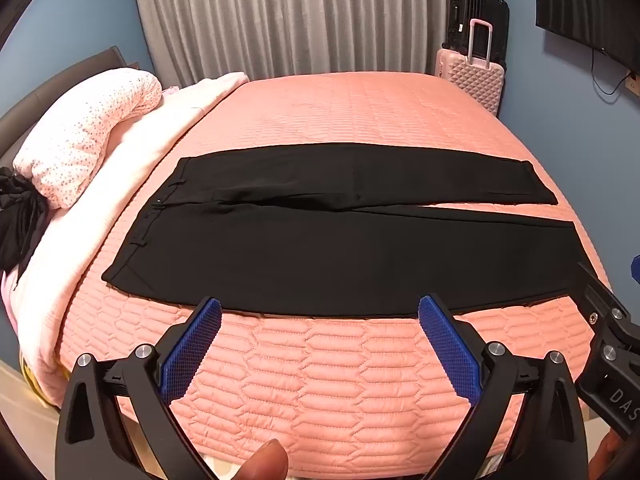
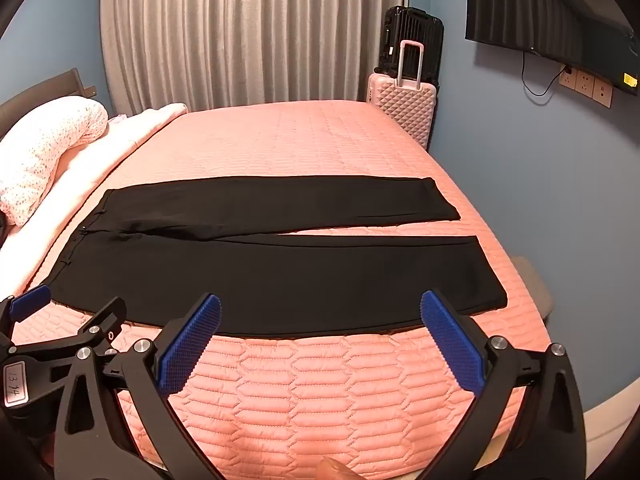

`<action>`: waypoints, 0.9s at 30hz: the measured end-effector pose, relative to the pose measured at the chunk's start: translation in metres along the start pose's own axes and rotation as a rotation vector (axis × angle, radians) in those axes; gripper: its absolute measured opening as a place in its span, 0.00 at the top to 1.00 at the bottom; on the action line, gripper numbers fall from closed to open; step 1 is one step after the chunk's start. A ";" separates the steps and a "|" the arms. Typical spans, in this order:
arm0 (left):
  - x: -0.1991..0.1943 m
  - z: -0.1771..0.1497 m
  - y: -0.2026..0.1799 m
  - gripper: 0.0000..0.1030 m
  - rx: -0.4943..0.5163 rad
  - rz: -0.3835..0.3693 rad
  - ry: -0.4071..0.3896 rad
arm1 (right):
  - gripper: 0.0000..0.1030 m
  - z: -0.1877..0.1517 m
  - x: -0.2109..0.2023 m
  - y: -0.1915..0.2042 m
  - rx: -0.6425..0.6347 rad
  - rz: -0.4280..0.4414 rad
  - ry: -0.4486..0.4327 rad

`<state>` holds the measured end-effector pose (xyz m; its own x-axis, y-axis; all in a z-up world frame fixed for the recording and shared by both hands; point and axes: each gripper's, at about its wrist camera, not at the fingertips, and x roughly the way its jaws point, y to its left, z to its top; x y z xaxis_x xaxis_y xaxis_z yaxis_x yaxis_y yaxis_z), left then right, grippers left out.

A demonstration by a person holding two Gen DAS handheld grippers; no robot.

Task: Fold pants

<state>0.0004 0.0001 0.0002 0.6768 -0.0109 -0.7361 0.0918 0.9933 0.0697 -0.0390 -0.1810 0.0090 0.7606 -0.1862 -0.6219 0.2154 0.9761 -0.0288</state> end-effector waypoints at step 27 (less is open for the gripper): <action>-0.002 0.003 0.001 0.05 0.014 -0.003 -0.010 | 0.04 0.002 0.003 -0.003 0.017 0.019 0.013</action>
<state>0.0017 0.0003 0.0035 0.6835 -0.0149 -0.7298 0.1038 0.9916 0.0769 -0.0362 -0.1846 0.0084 0.7566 -0.1664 -0.6323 0.2120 0.9773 -0.0035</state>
